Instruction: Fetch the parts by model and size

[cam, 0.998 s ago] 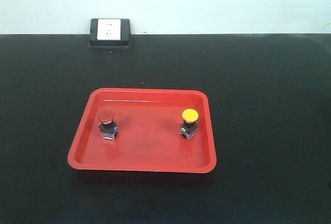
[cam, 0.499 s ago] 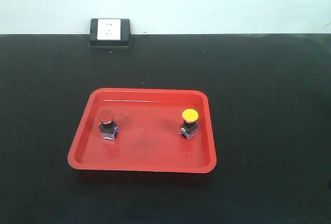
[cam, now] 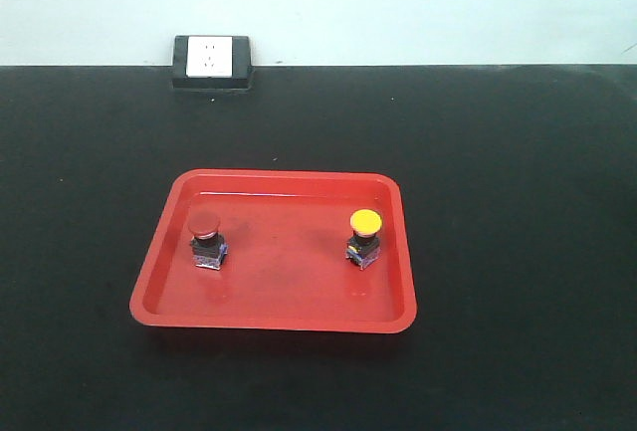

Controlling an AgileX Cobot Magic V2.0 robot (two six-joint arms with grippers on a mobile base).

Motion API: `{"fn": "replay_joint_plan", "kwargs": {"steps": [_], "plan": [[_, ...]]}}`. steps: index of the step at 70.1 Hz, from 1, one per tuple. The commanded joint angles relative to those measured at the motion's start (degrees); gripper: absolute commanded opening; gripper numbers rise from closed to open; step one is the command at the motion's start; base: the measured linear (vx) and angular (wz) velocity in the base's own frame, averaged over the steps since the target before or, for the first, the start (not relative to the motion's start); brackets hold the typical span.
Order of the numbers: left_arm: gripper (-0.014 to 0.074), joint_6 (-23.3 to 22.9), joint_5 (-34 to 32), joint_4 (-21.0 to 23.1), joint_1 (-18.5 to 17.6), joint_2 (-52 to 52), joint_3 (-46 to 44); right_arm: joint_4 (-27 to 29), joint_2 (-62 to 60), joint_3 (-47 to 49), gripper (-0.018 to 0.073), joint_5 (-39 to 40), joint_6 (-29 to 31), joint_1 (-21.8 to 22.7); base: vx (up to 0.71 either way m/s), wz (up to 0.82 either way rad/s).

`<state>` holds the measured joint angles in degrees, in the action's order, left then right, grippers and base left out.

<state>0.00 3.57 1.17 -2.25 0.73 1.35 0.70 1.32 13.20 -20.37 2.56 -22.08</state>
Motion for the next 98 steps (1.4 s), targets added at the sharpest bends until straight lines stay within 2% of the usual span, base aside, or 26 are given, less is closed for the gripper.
{"fn": "replay_joint_plan", "kwargs": {"steps": [1, 8, 14, 25, 43, 56, 72, 98], "plan": [[-0.0006, -0.5, -4.11, 0.22, 0.08, 0.76, -0.66, -0.7, 0.83, 1.41, -0.001, 4.65, 0.14, 4.76, 0.0, 0.0], [-0.0006, -0.5, -4.11, 0.22, 0.08, 0.76, -0.66, -1.36, 0.83, 0.37, -0.001, 5.15, 0.3, 11.54, 0.0, 0.0], [-0.0006, -0.5, -4.06, 0.22, 0.08, 0.76, -0.66, -3.73, 0.72, -2.2, -0.001, 7.43, 0.05, 15.51, 0.0, 0.0], [-0.0006, -0.5, -4.06, 0.22, 0.08, 0.76, -0.66, -5.99, -1.21, -8.35, -0.001, 14.51, 0.05, 20.37, 0.0, 0.0], [-0.0006, -0.5, -4.06, 0.22, 0.08, 0.76, -0.66, -5.61, -2.49, -15.29, -0.001, 21.72, 0.05, 21.15, 0.0, 0.0], [-0.0006, -0.5, -4.06, 0.22, 0.08, 0.76, -0.66, -4.48, -2.55, -15.22, -0.001, 21.19, -0.12, 21.21, 0.0, 0.0], [-0.0006, -0.5, -4.06, 0.22, 0.08, 0.76, -0.66, -4.81, -2.55, -15.22, -0.001, 21.19, -4.23, 21.21, 0.0, 0.0], [-0.0006, -0.5, -4.06, 0.22, 0.08, 0.76, -0.66, -4.81, -2.55, -15.22, -0.001, 21.1, -4.23, 21.21, 0.0, 0.0]]}}
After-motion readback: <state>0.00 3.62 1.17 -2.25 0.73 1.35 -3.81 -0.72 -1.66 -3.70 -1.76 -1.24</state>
